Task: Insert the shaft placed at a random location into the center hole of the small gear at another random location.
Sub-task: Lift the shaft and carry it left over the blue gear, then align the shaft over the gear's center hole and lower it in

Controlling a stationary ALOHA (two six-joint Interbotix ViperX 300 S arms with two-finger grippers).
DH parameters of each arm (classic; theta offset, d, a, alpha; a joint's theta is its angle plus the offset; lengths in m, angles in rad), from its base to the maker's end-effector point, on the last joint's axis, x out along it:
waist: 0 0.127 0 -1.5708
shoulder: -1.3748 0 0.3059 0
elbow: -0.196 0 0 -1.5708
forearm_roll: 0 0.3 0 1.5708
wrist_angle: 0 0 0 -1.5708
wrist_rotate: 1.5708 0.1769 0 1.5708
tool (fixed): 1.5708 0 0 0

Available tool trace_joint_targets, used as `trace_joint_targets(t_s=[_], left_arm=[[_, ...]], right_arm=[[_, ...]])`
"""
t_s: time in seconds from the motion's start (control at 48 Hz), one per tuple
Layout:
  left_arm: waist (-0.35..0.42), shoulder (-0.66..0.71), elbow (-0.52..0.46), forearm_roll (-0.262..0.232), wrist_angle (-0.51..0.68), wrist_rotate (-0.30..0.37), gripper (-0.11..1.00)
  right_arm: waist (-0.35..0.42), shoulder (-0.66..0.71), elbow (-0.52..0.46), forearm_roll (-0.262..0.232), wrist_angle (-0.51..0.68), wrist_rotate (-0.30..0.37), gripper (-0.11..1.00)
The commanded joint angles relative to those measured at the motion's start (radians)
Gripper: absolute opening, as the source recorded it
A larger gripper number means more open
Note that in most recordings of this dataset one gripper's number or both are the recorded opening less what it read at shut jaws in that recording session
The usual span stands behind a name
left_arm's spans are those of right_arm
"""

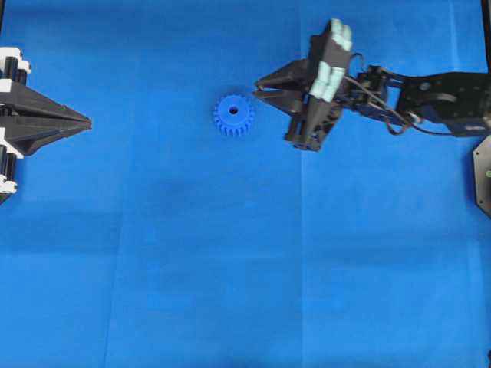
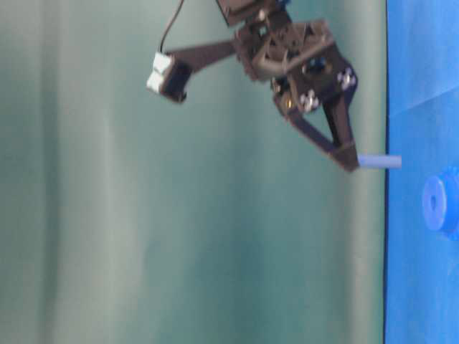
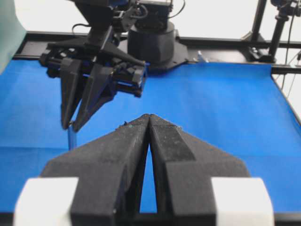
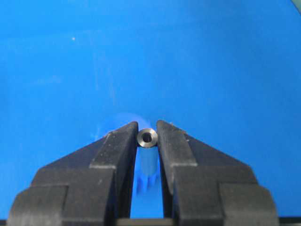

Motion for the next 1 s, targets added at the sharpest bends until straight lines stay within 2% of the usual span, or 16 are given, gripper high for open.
trace_joint_targets(t_s=[0.0, 0.334, 0.98], left_arm=[[0.002, 0.008, -0.011, 0.0, -0.005, -0.002, 0.02], [0.002, 0.009, -0.009, 0.002, 0.0, 0.0, 0.02], [0.002, 0.005, -0.006, 0.0, 0.015, 0.0, 0.02]], right_arm=[[0.005, 0.003, -0.058, -0.003, 0.006, -0.002, 0.03], [0.015, 0.054, -0.14, -0.003, 0.012, -0.002, 0.03], [0.029, 0.14, -0.141, 0.02, 0.02, 0.012, 0.03]])
